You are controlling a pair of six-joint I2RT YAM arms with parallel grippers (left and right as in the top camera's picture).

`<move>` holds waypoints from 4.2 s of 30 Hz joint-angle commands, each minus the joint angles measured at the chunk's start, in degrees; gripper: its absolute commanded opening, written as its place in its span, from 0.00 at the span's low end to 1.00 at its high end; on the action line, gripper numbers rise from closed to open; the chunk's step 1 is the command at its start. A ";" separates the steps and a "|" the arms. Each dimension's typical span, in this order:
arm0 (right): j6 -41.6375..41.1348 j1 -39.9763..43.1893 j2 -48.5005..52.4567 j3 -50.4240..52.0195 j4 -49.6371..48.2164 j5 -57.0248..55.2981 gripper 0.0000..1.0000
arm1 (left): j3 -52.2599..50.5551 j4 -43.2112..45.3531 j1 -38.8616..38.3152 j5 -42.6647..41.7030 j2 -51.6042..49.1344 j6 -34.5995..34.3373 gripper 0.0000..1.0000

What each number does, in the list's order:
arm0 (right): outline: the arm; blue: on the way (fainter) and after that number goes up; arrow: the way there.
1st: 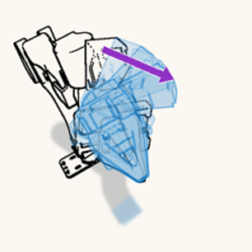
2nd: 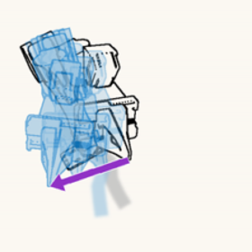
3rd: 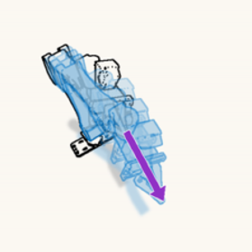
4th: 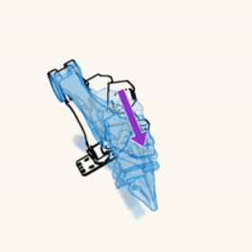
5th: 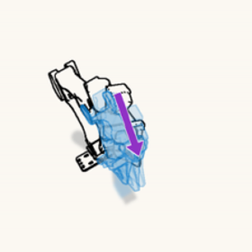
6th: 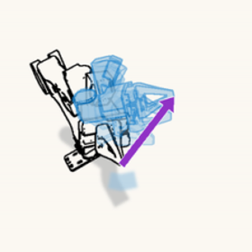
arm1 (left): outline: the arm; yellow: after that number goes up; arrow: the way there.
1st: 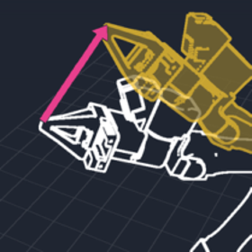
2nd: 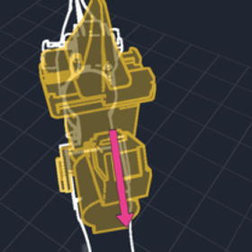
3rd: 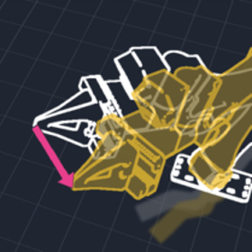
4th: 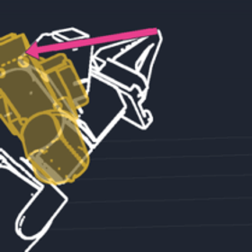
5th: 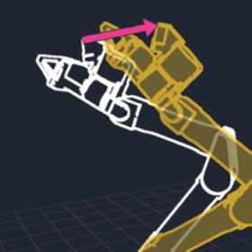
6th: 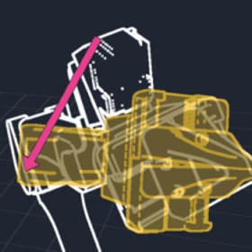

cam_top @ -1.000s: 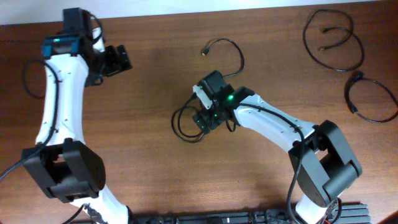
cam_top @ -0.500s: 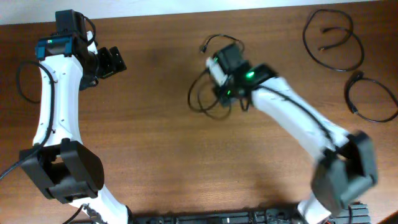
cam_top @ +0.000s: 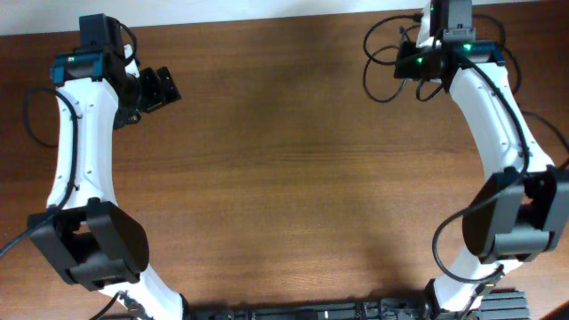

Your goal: Untangle cables

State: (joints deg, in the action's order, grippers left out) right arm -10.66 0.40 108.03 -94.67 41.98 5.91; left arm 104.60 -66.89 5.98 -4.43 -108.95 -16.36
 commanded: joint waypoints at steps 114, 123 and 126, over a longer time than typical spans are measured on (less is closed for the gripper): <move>-4.66 -1.88 -65.46 10.91 -13.40 -24.61 0.99 | -102.12 62.25 -2.84 -0.61 108.54 18.51 0.99; -4.74 -1.88 -65.48 10.91 -12.79 -24.35 0.99 | -104.08 62.77 -2.84 -0.63 108.28 18.53 0.99; -4.87 -1.88 -65.48 10.91 -12.70 -22.25 0.99 | -104.08 62.77 -2.84 -0.63 108.28 18.53 0.99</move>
State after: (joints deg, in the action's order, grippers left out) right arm -15.86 -1.26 43.05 -83.35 29.17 -18.17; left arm 1.06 -4.45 3.33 -5.52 -0.64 2.74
